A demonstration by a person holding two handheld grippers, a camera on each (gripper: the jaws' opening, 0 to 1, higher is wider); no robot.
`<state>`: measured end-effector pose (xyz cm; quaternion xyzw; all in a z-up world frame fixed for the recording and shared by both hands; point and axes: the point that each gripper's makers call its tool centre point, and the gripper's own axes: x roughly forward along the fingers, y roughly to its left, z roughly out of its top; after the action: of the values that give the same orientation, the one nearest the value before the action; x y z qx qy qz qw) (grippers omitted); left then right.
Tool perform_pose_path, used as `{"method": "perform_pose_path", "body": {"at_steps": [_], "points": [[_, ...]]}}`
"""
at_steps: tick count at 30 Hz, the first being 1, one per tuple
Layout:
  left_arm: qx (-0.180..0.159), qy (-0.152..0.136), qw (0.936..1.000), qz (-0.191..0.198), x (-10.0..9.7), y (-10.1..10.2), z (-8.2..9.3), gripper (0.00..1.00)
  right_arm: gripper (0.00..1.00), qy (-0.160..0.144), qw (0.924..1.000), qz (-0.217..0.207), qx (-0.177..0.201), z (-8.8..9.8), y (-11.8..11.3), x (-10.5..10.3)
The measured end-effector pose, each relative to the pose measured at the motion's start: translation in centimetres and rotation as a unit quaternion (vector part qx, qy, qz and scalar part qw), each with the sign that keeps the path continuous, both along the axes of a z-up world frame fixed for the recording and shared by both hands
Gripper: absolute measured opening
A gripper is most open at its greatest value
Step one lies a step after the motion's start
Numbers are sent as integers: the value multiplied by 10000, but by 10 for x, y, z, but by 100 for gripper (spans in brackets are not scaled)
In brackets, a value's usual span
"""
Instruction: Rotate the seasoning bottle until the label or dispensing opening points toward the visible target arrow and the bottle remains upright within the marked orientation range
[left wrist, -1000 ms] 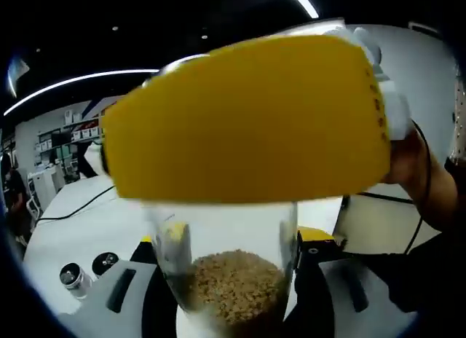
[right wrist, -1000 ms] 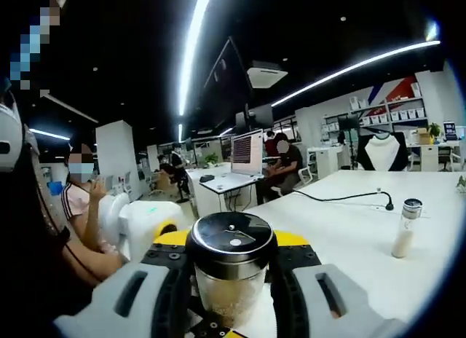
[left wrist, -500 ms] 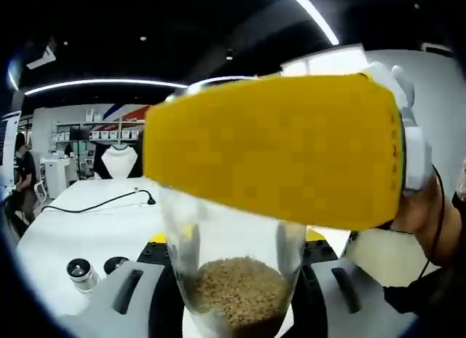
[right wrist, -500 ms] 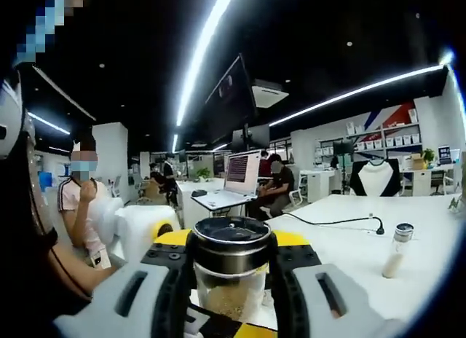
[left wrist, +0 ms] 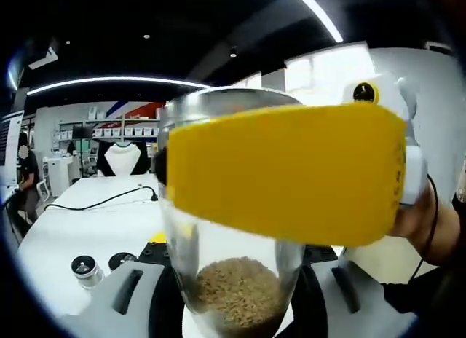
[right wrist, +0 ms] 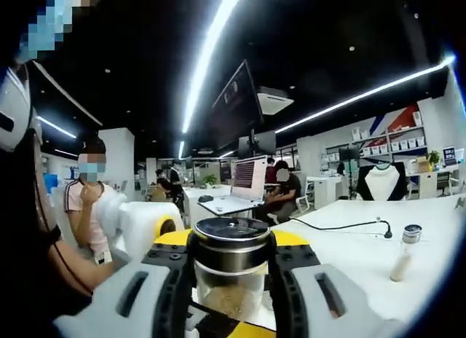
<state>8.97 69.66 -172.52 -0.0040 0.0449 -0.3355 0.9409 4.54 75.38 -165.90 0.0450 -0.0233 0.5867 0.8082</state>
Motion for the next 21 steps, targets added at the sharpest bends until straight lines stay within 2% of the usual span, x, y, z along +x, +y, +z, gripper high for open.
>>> {"method": "perform_pose_path", "body": {"at_steps": [5,10,14,17,21], "points": [[-58,8,9990,-432,-8,-11,5,55,37,263,9981,443,328,2,-10,-2],[-236,3,9965,-796,-17,-18,14,55,37,231,9946,811,605,8,-18,-8],[-306,-14,9951,-942,-21,-24,18,54,37,135,9915,1075,723,14,-21,-12],[-319,-31,9950,-943,-22,-25,19,53,37,29,9902,1178,753,16,-21,-14],[-181,-183,9974,-679,-15,-19,20,52,38,-154,9917,1114,622,16,-17,-13]]}}
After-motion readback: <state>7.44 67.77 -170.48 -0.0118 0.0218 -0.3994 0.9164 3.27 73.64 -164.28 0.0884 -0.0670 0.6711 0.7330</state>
